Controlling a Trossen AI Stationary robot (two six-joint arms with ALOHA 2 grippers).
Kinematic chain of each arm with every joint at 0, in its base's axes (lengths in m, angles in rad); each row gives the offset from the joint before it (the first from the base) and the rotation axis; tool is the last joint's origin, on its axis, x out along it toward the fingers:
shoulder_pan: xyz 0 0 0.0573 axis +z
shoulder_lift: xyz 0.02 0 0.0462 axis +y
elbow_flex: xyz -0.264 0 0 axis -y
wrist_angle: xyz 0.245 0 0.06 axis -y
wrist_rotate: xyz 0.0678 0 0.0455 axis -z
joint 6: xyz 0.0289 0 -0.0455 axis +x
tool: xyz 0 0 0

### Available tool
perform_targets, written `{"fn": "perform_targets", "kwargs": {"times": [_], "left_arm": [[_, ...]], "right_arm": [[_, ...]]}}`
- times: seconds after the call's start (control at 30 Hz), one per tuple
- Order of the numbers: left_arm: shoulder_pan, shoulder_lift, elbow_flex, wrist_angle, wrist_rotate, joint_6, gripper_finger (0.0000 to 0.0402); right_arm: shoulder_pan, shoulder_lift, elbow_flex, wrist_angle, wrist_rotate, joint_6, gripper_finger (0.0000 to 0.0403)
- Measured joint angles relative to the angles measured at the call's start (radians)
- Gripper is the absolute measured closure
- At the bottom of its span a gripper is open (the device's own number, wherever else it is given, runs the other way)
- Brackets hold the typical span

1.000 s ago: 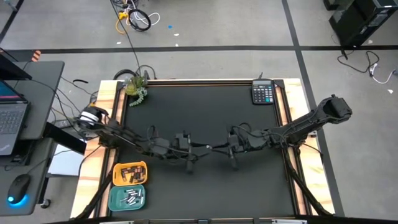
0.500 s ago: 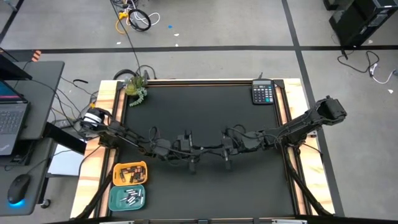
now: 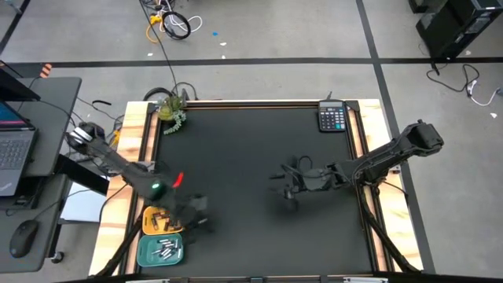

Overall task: Sort batteries
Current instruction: Put the silver battery into the green bin, then return to Home Position

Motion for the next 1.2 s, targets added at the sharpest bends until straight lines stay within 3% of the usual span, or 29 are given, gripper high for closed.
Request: {"fn": "perform_targets", "kwargs": {"times": [0.1, 0.23, 0.4, 0.5, 0.67, 0.8, 1.0, 1.2], "left_arm": [[-0.12, -0.05, 0.003, -0.151, 0.105, -0.33, 0.0373], [-0.287, -0.064, 0.0, -0.238, 0.098, -0.681, 0.0373], [-0.425, -0.023, 0.002, -0.288, 0.022, -0.931, 0.0368], [-0.46, 0.022, 0.0, -0.327, -0.007, -1.026, 0.0327], [-0.473, 0.062, 0.0, -0.323, -0.002, -1.034, 0.0245], [-0.468, 0.042, 0.006, -0.344, -0.058, -0.925, 0.0219], [-0.439, -0.021, 0.097, -0.452, -0.484, -0.604, 0.0242], [-0.472, -0.145, 0.112, -0.514, -0.997, -0.244, 0.0324]], "right_arm": [[-0.022, -0.005, -0.017, -0.026, 0.084, -0.01, 0.0218], [-0.043, -0.008, -0.028, -0.022, 0.102, -0.005, 0.0224], [-0.048, -0.011, -0.029, 0.001, 0.103, -0.048, 0.0228], [-0.048, -0.018, -0.029, 0.002, 0.103, -0.052, 0.0228], [-0.048, -0.04, -0.029, -0.006, 0.103, -0.039, 0.0228], [-0.045, -0.104, -0.029, -0.072, 0.144, -0.02, 0.0228], [-0.023, -0.35, -0.043, -0.155, 0.185, -0.069, 0.023], [-0.05, -0.65, -0.228, -0.039, 0.185, -0.119, 0.0242]]}}
